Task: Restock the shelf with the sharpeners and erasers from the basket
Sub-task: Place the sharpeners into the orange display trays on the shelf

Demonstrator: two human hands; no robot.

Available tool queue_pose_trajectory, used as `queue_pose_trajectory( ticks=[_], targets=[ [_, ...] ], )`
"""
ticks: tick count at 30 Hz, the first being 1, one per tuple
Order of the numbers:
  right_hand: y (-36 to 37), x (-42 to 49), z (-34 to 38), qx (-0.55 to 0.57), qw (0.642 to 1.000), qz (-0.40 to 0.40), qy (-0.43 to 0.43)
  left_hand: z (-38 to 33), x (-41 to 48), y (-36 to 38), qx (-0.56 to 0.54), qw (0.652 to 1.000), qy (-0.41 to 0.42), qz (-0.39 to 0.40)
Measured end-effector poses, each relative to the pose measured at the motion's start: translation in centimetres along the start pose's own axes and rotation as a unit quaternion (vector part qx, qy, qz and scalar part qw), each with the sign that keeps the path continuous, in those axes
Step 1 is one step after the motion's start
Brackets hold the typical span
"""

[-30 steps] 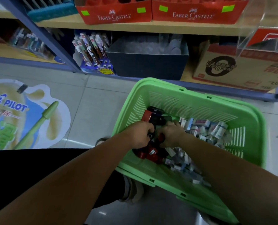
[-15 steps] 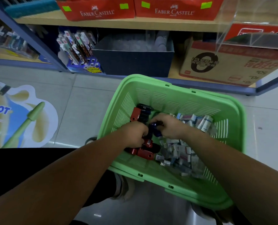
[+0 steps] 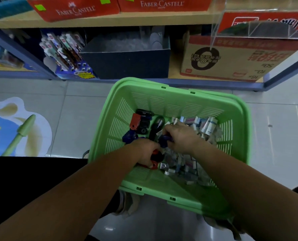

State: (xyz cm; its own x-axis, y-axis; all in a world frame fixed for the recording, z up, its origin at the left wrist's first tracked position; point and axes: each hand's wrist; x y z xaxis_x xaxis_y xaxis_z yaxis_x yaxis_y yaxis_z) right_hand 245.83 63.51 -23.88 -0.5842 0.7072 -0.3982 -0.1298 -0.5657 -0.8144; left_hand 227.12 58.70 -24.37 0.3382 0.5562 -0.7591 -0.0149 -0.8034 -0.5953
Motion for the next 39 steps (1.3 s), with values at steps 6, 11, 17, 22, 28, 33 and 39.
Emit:
queue_pose_trajectory(
  ticks=[6, 11, 17, 22, 28, 33, 39],
  targets=[
    [-0.8, 0.7, 0.1, 0.069, 0.997, 0.011, 0.03, -0.5, 0.6, 0.0, -0.036, 0.997, -0.017, 0.066],
    [-1.3, 0.4, 0.0, 0.213, 0.973, 0.019, 0.087, -0.3, 0.2, -1.5, -0.097, 0.99, -0.029, 0.095],
    [-3.4, -0.5, 1.4, 0.396, 0.905, 0.028, 0.15, 0.5, -1.9, -1.6, -0.187, 0.98, -0.056, 0.048],
    [-6.7, -1.6, 3.0, 0.464, 0.863, 0.034, 0.195, 1.0, -5.2, -4.4, -0.403, 0.91, -0.099, 0.0],
    [-12.8, -2.3, 7.4, 0.476, 0.863, 0.041, 0.166, 0.4, -10.1, -9.4, -0.597, 0.789, -0.074, -0.123],
    [-19.2, -3.2, 9.9, 0.475, 0.871, 0.067, 0.107, -0.7, -14.9, -14.4, -0.627, 0.756, -0.011, -0.188],
    [-25.9, -3.2, 13.5, 0.474, 0.879, -0.036, 0.035, -2.3, -19.1, -20.2, -0.691, 0.655, 0.046, -0.301]
  ],
)
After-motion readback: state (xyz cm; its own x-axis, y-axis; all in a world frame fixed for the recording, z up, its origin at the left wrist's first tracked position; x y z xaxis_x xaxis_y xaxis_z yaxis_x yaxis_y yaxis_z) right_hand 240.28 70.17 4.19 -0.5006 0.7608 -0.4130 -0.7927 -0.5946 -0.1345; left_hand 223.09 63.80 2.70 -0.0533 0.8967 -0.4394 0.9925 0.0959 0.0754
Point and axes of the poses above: each hand's wrist, its own x-axis towards the middle knuckle, its own y-axis out of the palm, z = x × y, and after that the axes turned 5 degrees about -z, right-handed
